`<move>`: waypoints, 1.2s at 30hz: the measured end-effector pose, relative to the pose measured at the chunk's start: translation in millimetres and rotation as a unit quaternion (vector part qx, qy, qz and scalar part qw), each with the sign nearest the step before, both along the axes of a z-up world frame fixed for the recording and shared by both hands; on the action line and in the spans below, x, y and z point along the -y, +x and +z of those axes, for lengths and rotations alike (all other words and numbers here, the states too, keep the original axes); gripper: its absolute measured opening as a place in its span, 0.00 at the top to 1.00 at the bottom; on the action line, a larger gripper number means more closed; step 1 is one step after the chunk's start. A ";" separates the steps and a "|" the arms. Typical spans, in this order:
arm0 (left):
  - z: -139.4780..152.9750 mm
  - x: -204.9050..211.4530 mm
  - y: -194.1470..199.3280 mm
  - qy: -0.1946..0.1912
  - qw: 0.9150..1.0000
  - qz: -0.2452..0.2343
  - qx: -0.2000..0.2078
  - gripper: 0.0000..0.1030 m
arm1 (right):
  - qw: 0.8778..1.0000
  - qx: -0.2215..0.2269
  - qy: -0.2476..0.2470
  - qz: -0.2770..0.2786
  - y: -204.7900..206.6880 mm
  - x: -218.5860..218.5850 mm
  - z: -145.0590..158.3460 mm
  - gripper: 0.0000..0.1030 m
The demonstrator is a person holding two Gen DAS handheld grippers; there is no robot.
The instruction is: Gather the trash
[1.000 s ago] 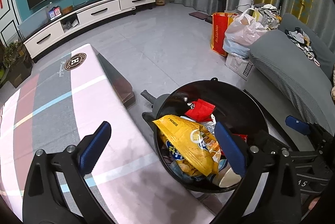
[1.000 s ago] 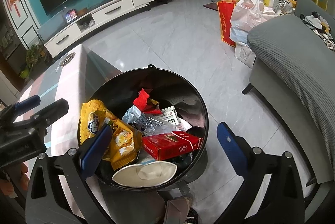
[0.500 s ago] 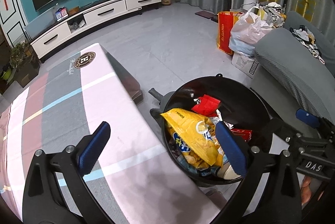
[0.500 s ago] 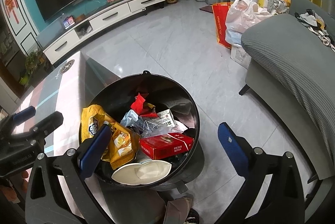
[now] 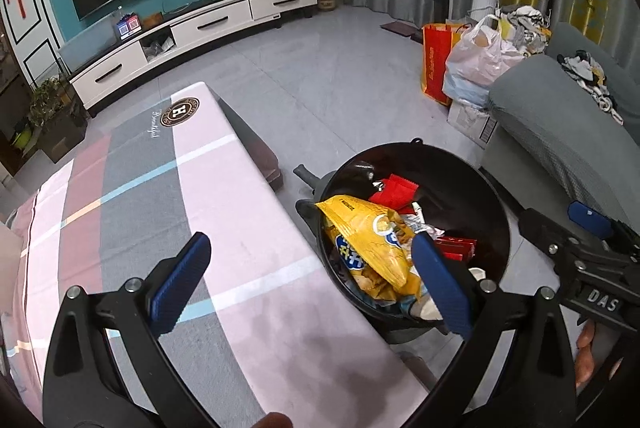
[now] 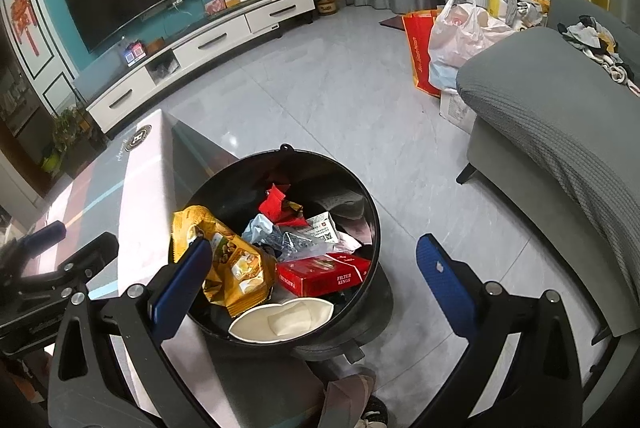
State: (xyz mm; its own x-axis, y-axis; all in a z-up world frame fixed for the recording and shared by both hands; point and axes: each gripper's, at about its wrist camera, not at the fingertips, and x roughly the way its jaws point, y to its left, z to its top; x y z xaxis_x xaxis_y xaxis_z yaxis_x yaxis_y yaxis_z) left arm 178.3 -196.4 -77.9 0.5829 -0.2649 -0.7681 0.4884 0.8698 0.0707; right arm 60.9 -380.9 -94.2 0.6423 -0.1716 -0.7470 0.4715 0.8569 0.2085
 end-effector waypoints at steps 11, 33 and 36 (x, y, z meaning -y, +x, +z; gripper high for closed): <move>27.9 -21.5 -34.0 -0.008 1.000 0.005 0.004 0.03 | 1.000 0.010 -0.006 0.002 -17.2 -17.8 30.6 0.03; 89.0 -69.9 -99.3 -0.036 0.998 0.046 0.034 0.03 | 0.998 0.014 -0.067 0.001 -87.4 -70.5 87.4 0.03; 97.3 -75.0 -107.8 -0.035 0.997 0.052 0.044 0.03 | 0.996 0.019 -0.084 0.002 -97.0 -81.9 96.6 0.03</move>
State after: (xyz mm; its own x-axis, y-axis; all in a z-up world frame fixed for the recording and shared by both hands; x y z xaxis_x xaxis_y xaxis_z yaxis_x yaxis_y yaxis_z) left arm 70.5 -121.4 19.5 0.6751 -0.2498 -0.6942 0.3893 0.9199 0.0476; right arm -36.1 -299.0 2.4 0.6709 -0.2885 -0.6832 0.4616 0.8834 0.0802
